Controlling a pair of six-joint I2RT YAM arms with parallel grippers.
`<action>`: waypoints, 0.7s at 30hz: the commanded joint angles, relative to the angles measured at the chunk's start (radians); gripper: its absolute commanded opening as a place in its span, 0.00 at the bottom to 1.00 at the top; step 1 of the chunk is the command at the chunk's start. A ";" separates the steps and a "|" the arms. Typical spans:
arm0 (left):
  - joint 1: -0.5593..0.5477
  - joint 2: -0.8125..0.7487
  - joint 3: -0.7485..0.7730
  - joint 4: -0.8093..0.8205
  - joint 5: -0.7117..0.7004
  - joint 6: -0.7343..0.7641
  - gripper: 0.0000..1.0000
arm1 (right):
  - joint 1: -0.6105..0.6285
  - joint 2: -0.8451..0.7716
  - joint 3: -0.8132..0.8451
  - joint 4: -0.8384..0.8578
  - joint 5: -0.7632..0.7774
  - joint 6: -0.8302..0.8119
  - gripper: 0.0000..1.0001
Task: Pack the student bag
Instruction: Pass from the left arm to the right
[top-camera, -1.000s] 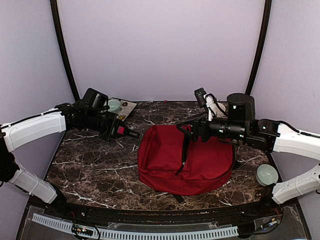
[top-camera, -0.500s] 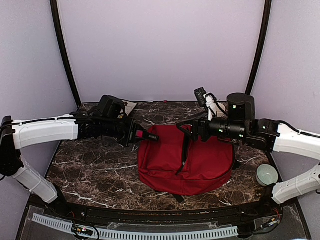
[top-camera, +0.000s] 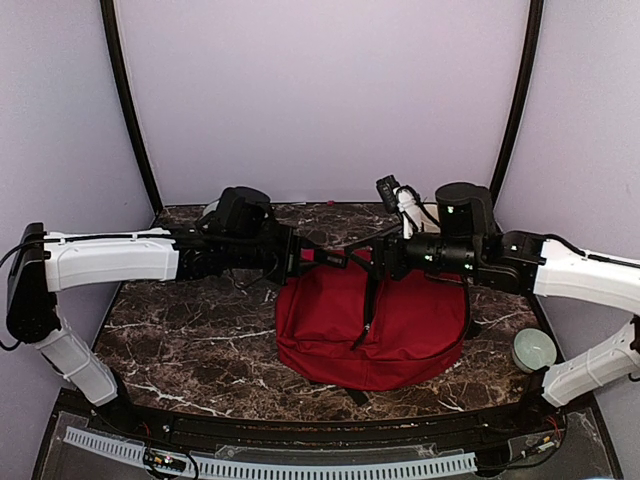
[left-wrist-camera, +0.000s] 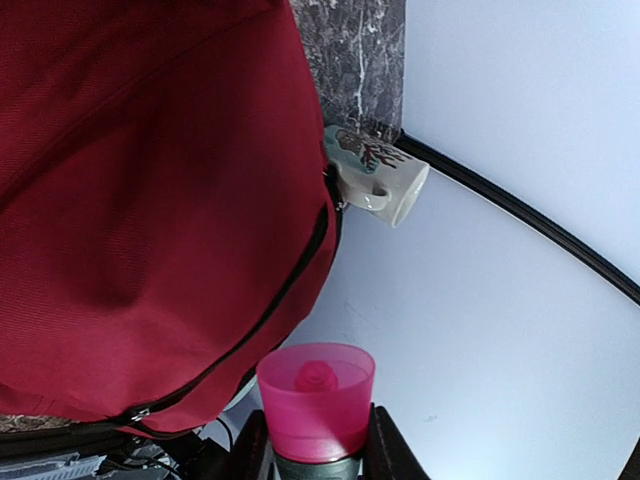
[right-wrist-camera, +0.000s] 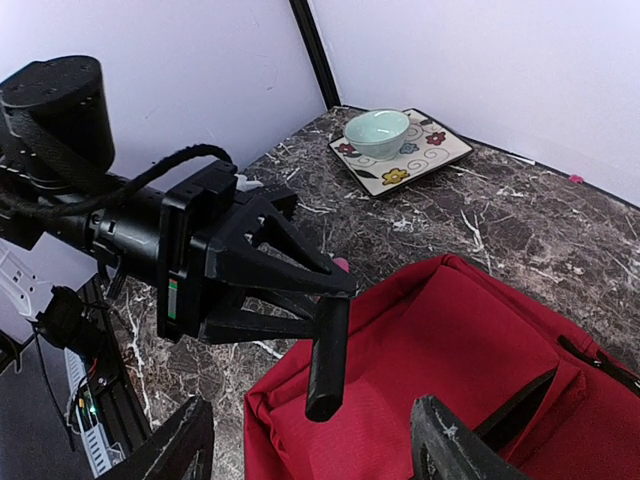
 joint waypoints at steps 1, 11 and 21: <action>-0.015 0.018 0.049 0.099 -0.025 -0.002 0.00 | 0.009 0.040 0.059 -0.020 0.034 0.034 0.66; -0.028 0.017 0.027 0.172 -0.036 0.005 0.00 | 0.009 0.084 0.076 0.001 0.040 0.068 0.57; -0.032 0.010 0.030 0.174 -0.052 0.013 0.00 | -0.003 0.106 0.073 0.038 0.046 0.085 0.40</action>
